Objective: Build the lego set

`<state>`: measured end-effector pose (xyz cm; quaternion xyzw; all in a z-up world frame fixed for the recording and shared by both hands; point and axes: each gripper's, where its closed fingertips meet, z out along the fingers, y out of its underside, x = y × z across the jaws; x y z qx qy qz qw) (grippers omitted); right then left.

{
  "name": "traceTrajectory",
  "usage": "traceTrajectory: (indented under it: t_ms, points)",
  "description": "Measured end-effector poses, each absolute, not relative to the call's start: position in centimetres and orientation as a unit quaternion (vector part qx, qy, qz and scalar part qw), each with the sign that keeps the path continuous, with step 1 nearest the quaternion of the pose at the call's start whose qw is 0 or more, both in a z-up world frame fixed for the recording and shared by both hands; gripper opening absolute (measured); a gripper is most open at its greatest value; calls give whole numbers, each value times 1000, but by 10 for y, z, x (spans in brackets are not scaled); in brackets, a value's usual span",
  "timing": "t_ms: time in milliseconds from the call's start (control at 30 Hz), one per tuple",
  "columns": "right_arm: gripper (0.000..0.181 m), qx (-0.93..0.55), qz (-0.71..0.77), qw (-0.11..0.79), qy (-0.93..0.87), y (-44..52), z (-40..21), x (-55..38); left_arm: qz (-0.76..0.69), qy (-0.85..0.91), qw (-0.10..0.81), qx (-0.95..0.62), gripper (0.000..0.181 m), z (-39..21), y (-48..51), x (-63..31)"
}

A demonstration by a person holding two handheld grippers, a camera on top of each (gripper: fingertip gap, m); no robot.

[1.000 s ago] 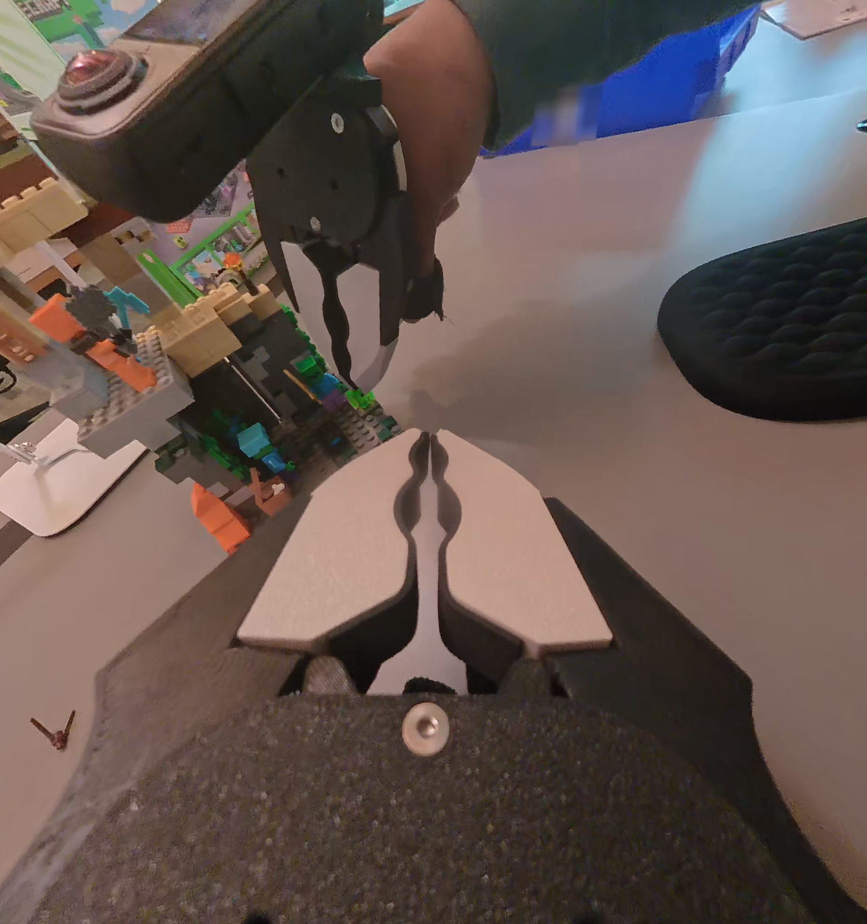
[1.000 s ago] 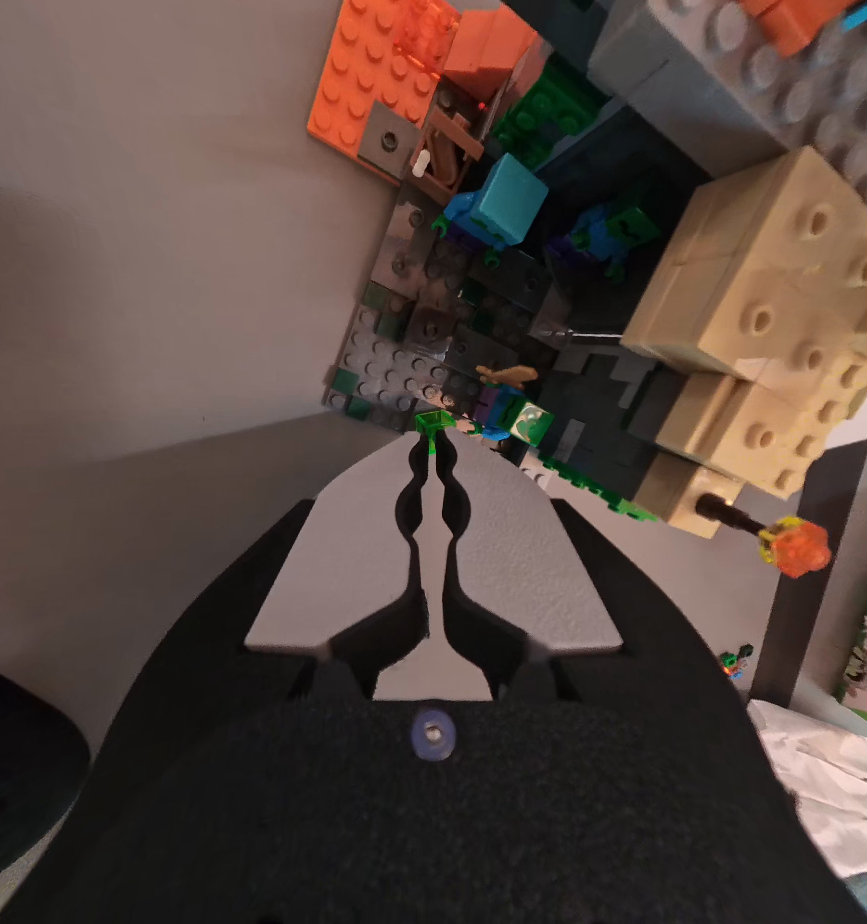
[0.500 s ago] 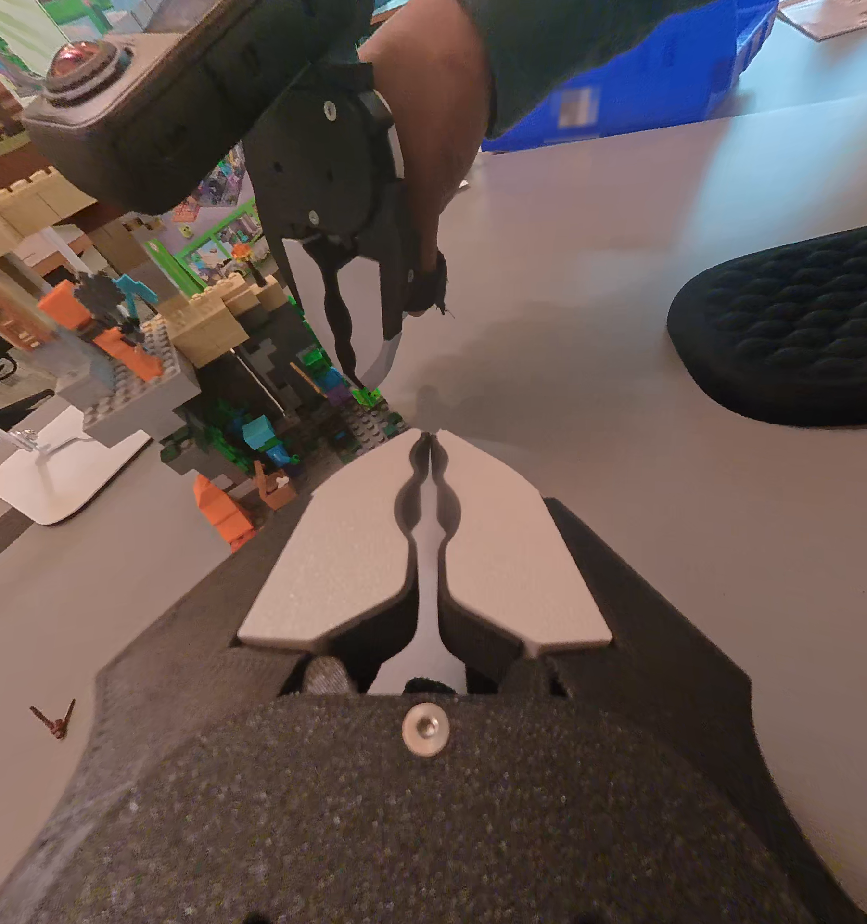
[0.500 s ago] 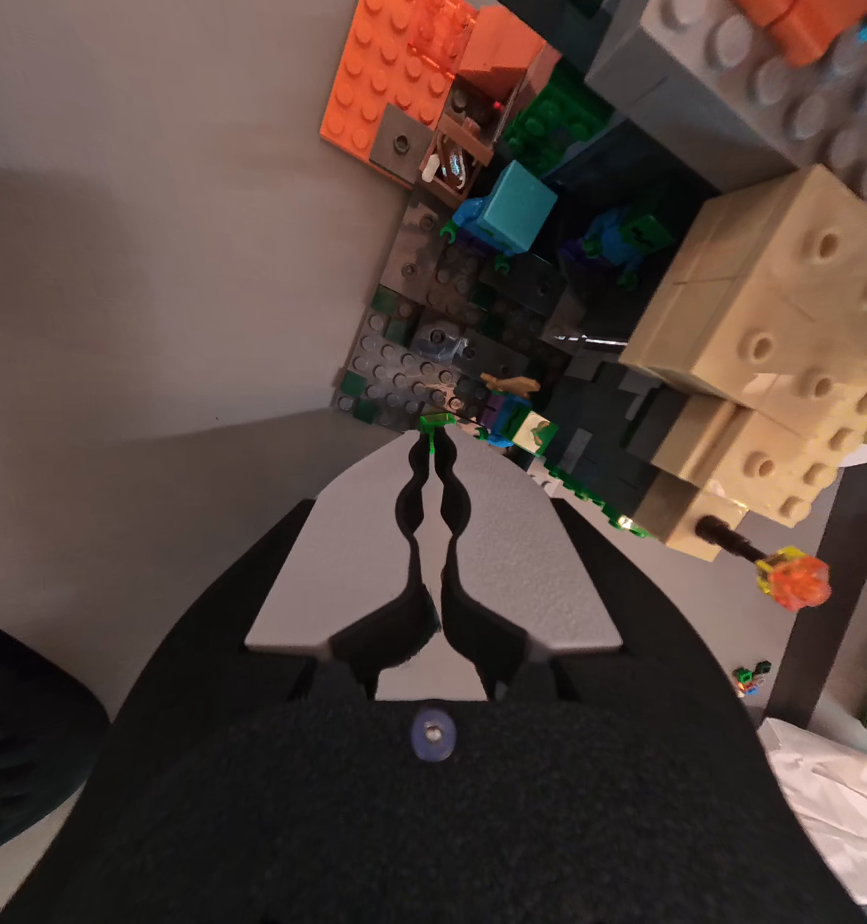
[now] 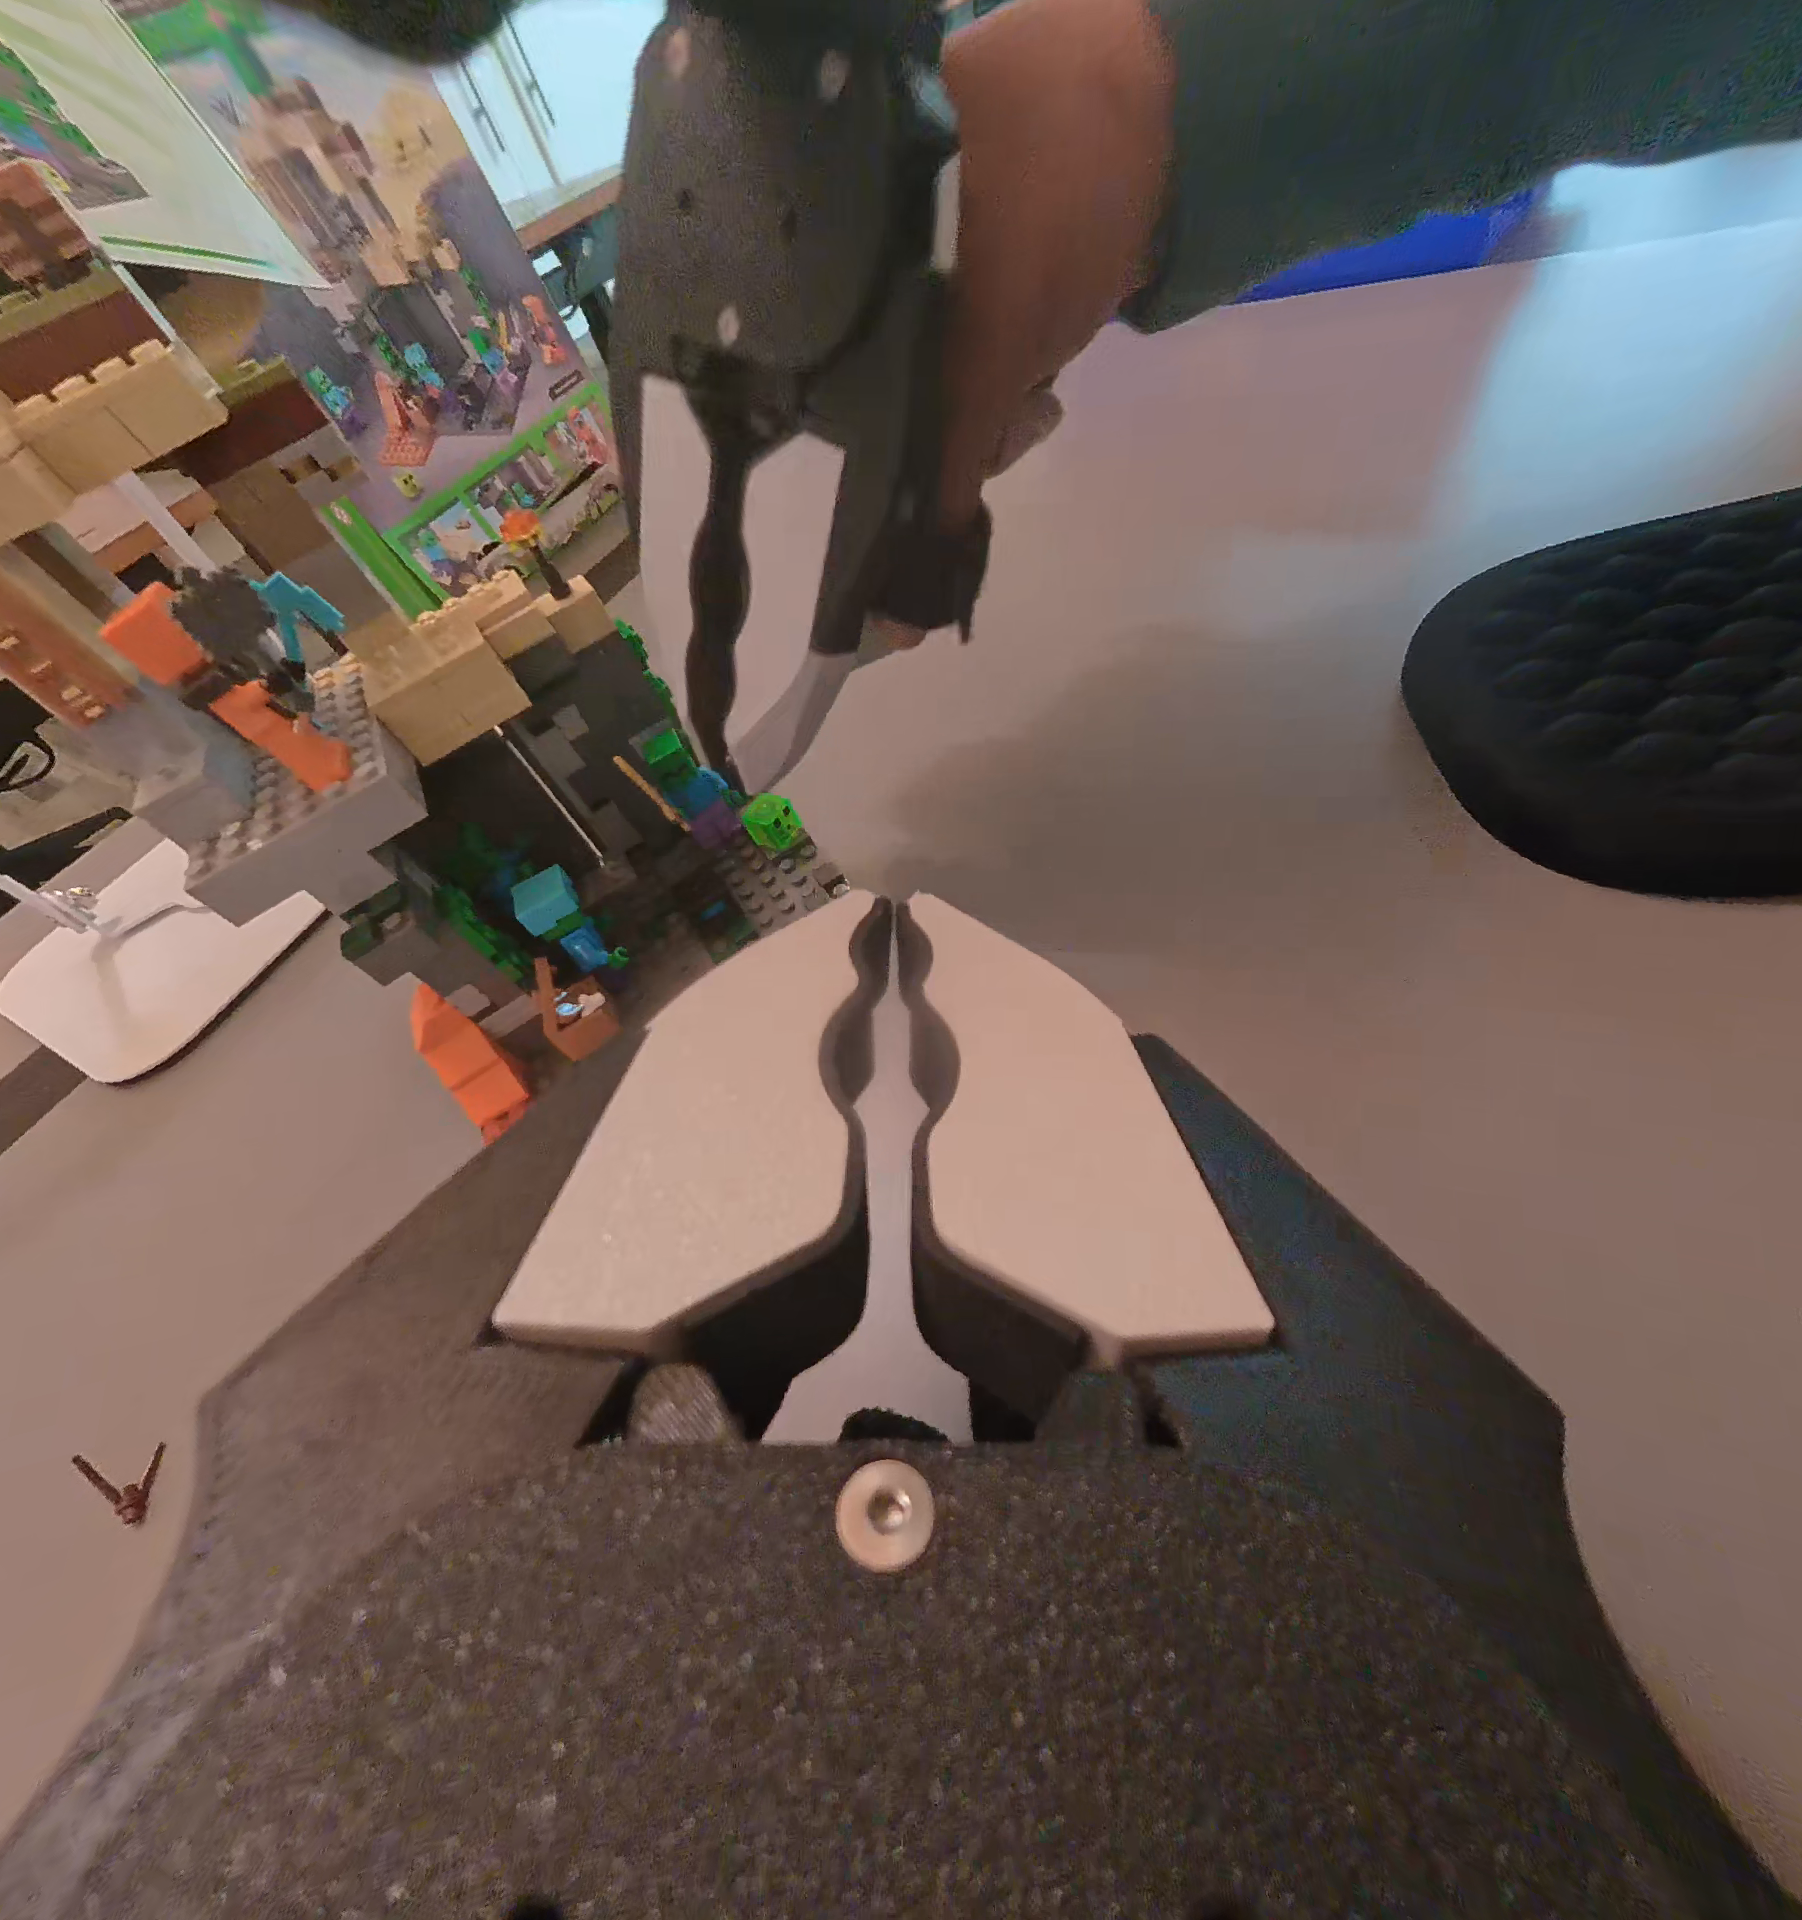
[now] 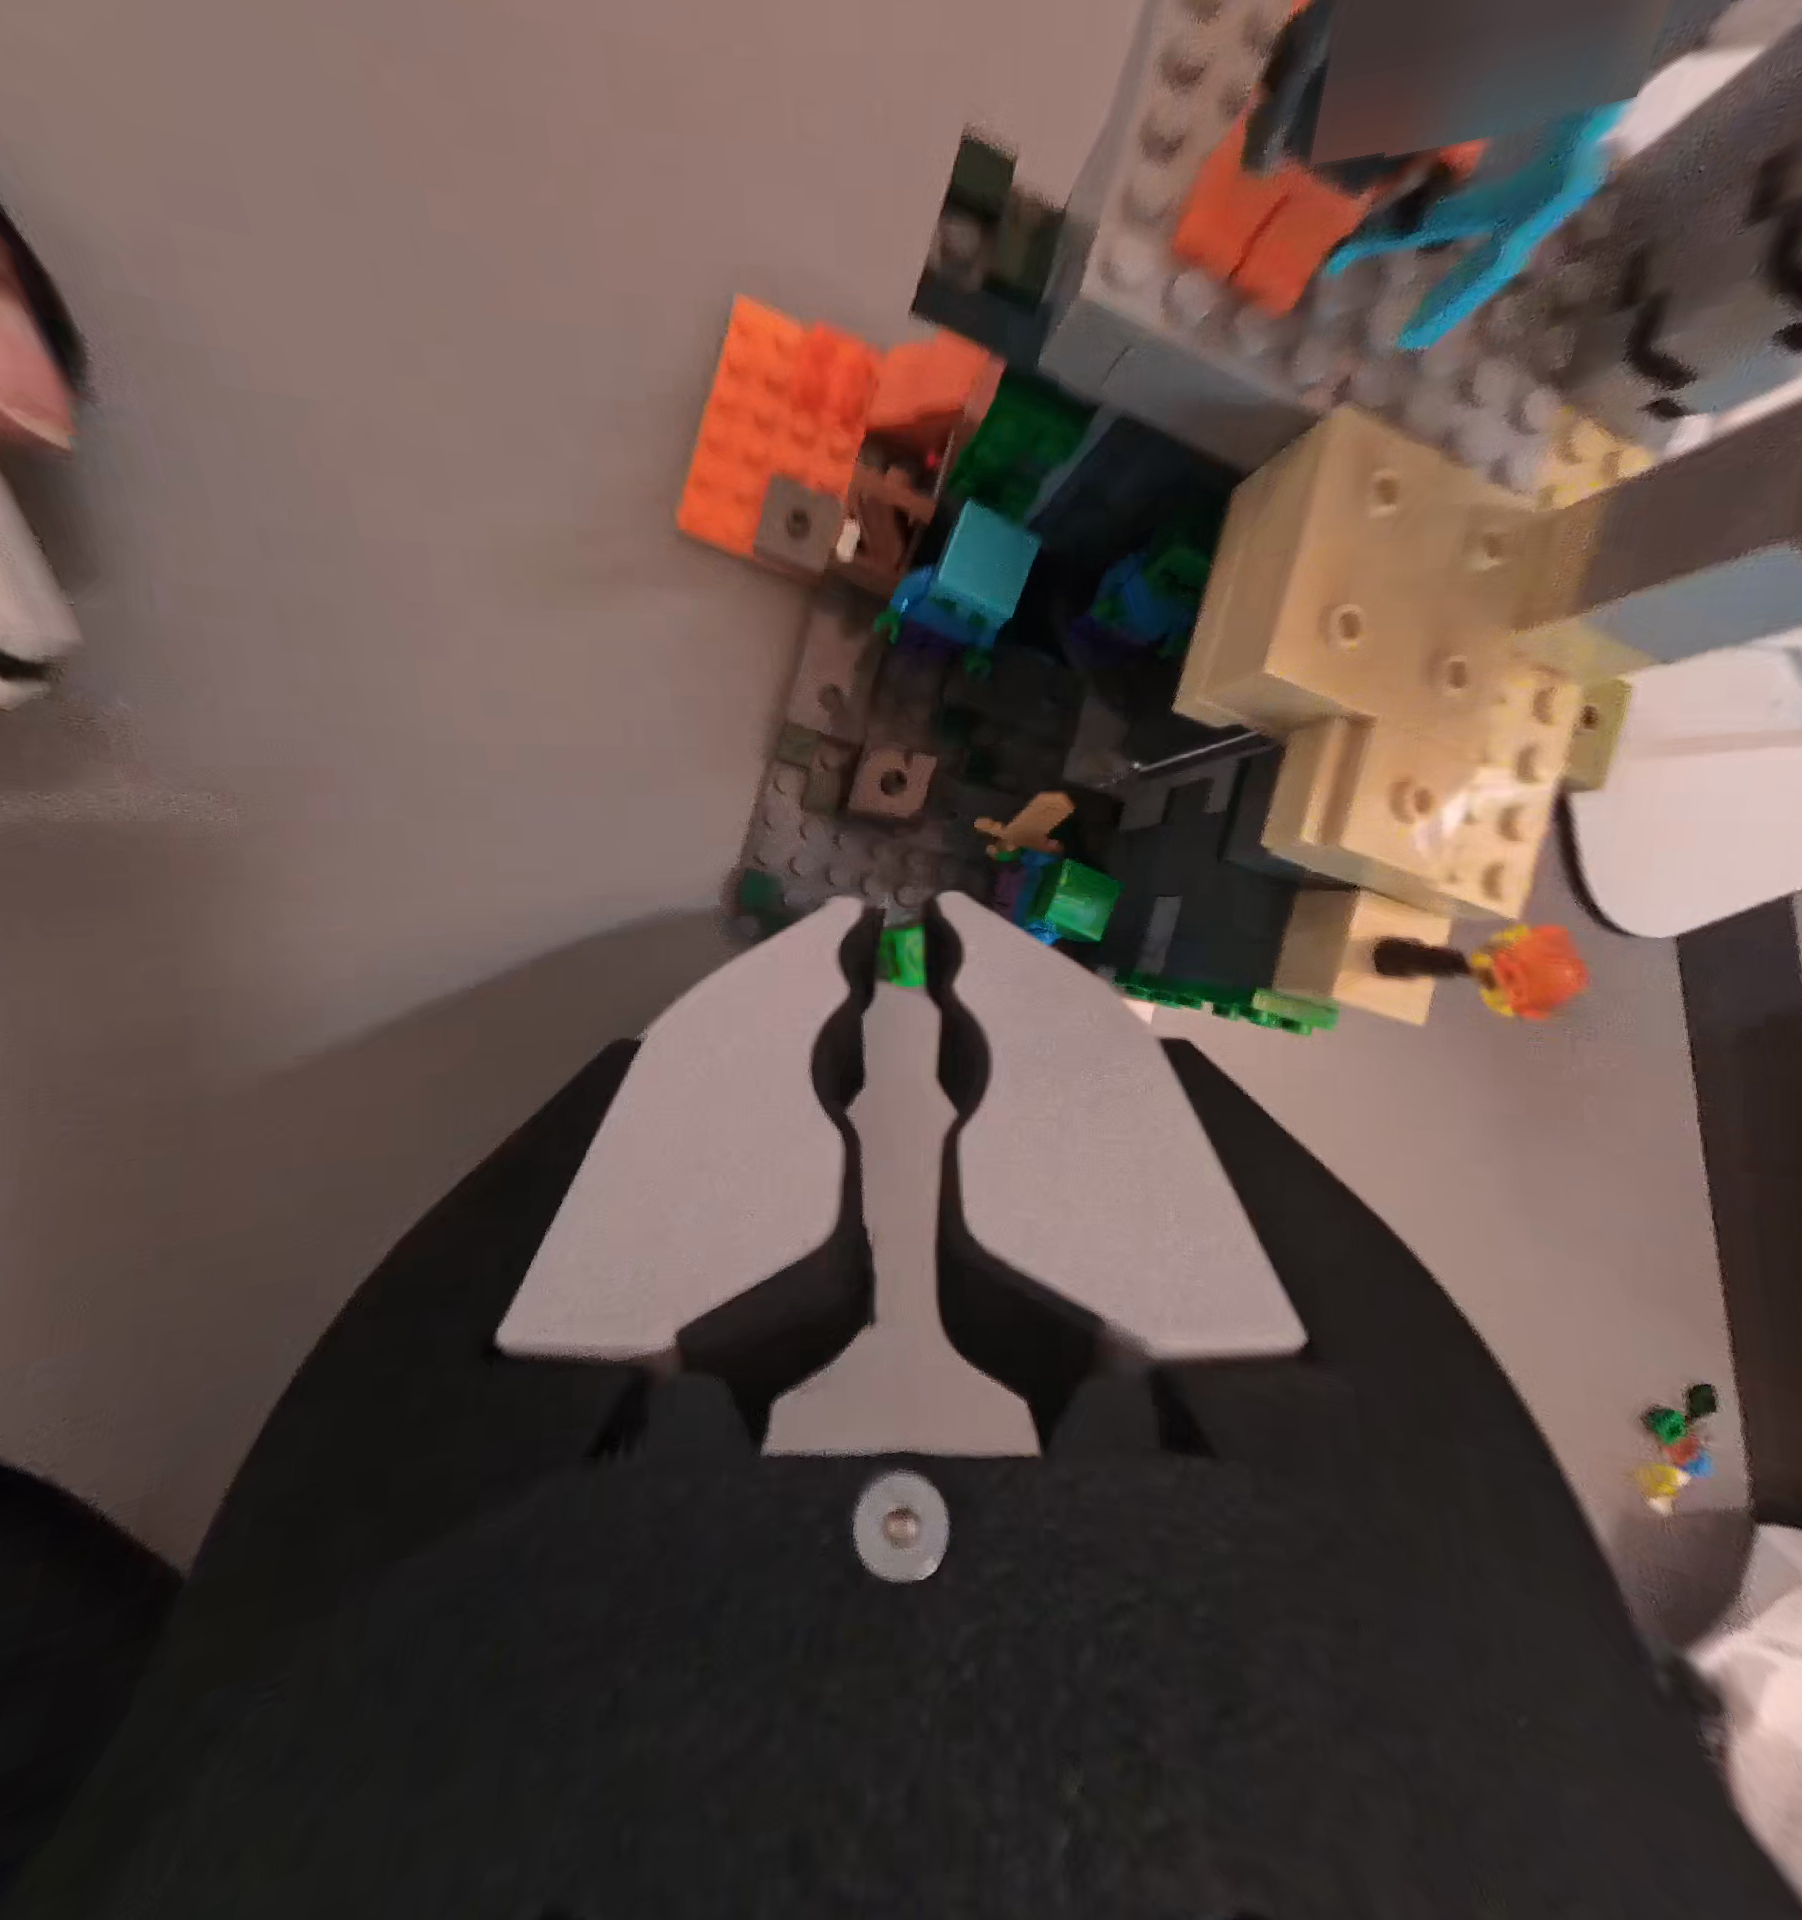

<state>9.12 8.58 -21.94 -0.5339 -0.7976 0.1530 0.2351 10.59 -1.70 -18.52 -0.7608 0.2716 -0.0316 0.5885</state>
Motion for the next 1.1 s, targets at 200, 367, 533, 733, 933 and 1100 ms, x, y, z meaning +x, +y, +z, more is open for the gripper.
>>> traceTrajectory:
  t_ms: [200, 367, 533, 733, 933, 1100]
  points:
    - [42, -548, 289, 309, -722, 69, -187, 103, -47, 260, 593, -761, 10, -184, -15, 104]
    - [56, -561, 345, 355, -664, 69, -181, 122, -68, 232, 597, -765, 21, -182, -11, 97]
    - [17, -560, 402, 378, -618, 69, -178, 142, -61, 226, 604, -762, 20, -181, -10, 95]
    - [0, -533, 481, 401, -569, 63, -166, 157, -12, 270, 593, -758, 18, -189, -10, 105]
    - [0, -552, 510, 394, -529, 72, -159, 163, 3, 273, 595, -756, 13, -190, -8, 104]
    - [0, -531, 525, 407, -527, 72, -156, 164, -3, 265, 607, -749, 11, -185, -9, 102]
